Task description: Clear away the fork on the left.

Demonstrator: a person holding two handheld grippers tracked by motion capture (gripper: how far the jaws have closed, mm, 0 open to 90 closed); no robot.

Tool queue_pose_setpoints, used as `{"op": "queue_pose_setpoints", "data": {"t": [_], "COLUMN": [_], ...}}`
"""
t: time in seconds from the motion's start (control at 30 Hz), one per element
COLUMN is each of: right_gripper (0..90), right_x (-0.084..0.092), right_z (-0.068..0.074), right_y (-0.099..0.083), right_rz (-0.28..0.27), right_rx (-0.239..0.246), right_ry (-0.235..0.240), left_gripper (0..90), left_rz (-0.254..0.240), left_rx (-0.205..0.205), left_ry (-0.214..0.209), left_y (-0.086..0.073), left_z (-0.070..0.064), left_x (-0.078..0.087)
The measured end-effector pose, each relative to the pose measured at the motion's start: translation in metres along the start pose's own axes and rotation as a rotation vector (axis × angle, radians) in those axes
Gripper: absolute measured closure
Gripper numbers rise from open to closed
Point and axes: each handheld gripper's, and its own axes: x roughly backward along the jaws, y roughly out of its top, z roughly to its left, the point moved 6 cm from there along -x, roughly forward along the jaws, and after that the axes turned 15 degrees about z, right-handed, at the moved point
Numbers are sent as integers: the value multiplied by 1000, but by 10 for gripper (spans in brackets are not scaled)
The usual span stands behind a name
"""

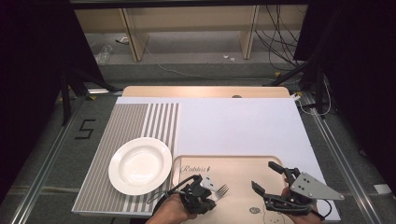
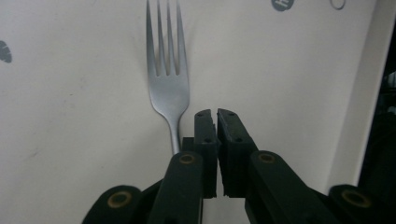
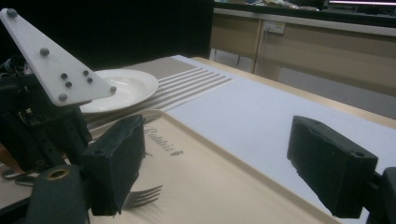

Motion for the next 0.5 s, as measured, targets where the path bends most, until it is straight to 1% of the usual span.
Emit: {"op": "queue_pose_setpoints", "data": {"t": [0.07,0.13,0.2,0.27,0.3,0.4,0.5], "right_gripper": [199,199,199,199,199,199,199], "right_x": [0,0,0,0,0,0,0], "right_z": [0,0,0,0,0,0,-1], "right_y": [0,0,0,0,0,0,0], "right_rz": [-1,0,-1,1,0,0,0], "right_rx": [0,0,-1,-1,-1,-3,-3], "right_ry": [0,0,0,0,0,1,0], "left_gripper": [880,893,894,895,896,896,896], "left_rz": [-3,-9,-12,-9,-7,-10,-13], "left_rx": [0,0,-5,-7,-6,-5,-2], "left_ry": [4,17,21,35,41,41,58], "left_y": [0,-1,-1,-2,-2,-3,-4], "left_z": [0,1,2,4,5,7,10], "left_x": [-2,-3,-4,-5,-5,-6,-6]}}
